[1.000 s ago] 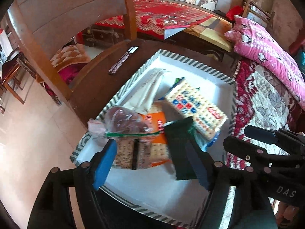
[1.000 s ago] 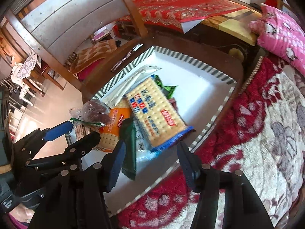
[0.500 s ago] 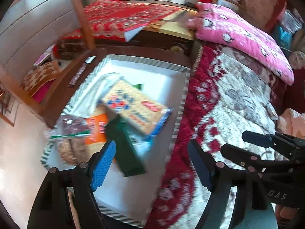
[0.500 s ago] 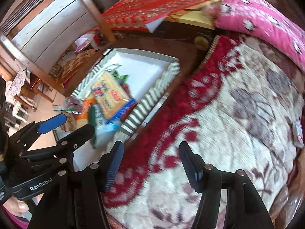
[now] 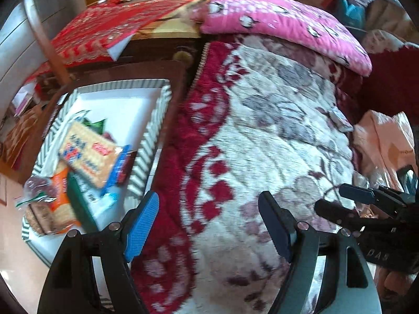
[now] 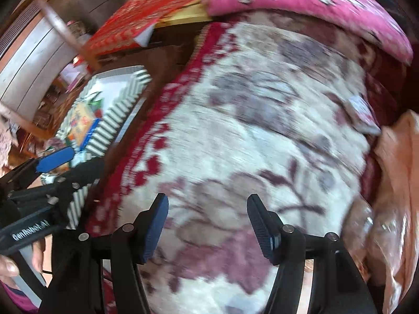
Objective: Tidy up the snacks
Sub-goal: 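Move both grippers back over the remaining snacks on the blanket, then grasp the clear zip bag of nuts with the left gripper while the right gripper grasps the white printed packet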
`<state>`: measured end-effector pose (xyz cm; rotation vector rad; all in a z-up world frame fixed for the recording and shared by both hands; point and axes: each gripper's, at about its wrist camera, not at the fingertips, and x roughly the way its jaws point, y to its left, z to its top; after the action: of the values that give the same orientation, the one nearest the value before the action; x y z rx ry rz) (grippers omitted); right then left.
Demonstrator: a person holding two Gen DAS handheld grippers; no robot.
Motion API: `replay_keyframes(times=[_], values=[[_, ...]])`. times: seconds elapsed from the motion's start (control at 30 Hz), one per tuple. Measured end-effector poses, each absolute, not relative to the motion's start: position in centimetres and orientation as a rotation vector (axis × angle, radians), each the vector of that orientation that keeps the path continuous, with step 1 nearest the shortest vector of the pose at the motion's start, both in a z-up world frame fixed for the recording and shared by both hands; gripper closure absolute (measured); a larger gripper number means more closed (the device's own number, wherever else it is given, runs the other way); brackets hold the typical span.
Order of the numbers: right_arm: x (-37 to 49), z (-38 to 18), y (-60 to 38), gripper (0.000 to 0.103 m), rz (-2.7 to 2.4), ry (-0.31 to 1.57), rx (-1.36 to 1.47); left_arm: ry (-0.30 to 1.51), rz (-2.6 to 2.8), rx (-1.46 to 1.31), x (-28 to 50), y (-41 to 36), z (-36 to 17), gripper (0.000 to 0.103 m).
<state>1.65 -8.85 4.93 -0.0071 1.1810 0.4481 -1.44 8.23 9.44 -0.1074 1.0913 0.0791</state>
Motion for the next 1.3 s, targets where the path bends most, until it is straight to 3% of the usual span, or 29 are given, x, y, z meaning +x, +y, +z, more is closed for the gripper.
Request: replay_keyframes(times=[0.47,0.7,0.97,1.3], values=[[-0.3,2.6,-22.5,0.030,0.126,1.201,0.211,1.122,-0.033,-0.085,1.0,3.5,8.4,0.025],[1.0,4.4,-21.8,0.029,0.263,1.213,0.208,1.139,-0.048,-0.094,2.1,2.5,7.9,0.025],[10.7,6.7,-21.4,0.024,0.276,1.096,0.070,1.178,-0.059,-0.055,2.2,1.9,6.5,0.025],[21.2,1.0,-22.5,0.022,0.292,1.231,-0.073,1.201,-0.194,-0.021,3.0,0.0,5.6,0.025]])
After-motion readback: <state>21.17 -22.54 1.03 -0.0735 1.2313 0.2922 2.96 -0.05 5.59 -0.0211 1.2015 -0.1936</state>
